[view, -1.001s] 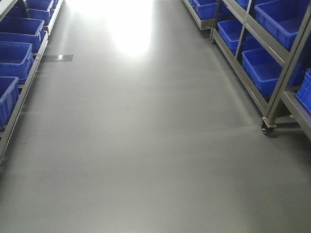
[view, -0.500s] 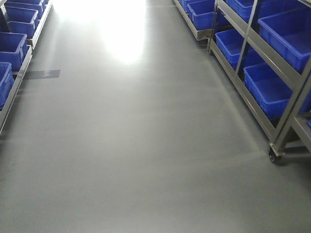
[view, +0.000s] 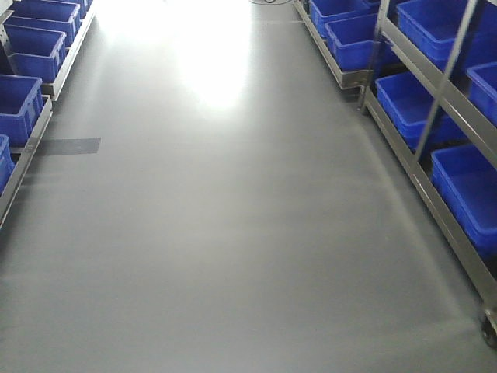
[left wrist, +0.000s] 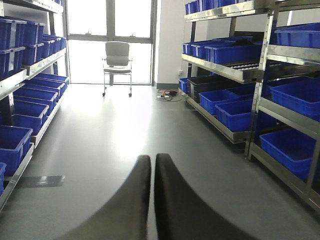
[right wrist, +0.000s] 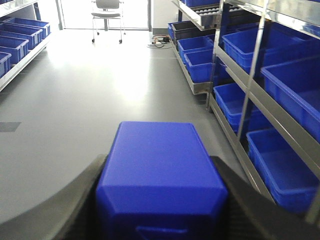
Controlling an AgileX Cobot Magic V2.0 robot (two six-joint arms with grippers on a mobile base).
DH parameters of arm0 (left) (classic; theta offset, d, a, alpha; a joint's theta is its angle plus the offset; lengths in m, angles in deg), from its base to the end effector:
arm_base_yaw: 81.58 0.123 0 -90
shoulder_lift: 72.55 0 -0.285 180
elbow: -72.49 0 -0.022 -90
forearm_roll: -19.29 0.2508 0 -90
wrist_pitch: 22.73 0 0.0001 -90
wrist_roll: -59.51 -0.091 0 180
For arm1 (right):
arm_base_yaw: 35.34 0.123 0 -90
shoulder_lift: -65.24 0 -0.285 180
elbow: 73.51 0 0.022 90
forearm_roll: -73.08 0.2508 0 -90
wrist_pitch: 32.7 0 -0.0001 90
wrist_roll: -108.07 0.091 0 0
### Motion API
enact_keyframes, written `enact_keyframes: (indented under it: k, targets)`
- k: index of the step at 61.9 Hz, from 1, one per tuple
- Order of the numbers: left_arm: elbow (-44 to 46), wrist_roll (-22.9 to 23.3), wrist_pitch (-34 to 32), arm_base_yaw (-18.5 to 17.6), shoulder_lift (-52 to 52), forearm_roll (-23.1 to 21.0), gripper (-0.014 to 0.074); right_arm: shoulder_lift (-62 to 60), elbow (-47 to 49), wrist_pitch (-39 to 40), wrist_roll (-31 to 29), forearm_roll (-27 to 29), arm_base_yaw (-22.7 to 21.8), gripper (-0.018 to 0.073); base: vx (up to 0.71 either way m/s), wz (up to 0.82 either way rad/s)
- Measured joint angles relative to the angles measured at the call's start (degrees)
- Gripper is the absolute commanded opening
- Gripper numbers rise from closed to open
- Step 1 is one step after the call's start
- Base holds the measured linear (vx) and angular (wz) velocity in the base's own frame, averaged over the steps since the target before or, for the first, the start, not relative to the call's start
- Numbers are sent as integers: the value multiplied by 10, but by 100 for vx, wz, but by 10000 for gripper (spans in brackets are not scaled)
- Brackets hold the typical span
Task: Pour parts from conveyor to right shelf
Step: 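Turn and drive down the aisle between the blue-bin shelves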
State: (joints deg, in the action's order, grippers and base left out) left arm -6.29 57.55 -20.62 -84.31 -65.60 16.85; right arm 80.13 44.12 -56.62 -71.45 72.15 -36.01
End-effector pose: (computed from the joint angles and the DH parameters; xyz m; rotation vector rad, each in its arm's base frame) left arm 0.0564 -0.0028 0.2014 0.0314 1.5329 -0.0458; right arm 0.0536 -0.0012 0.2553 0.0094 1.7659 -0.0190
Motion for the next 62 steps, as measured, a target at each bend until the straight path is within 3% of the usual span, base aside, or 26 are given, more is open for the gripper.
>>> enact_keyframes:
  k: [62]
  targets:
    - [0,0,0,0,0,0,-6,0,0,0,0,0,0,-5,65,4]
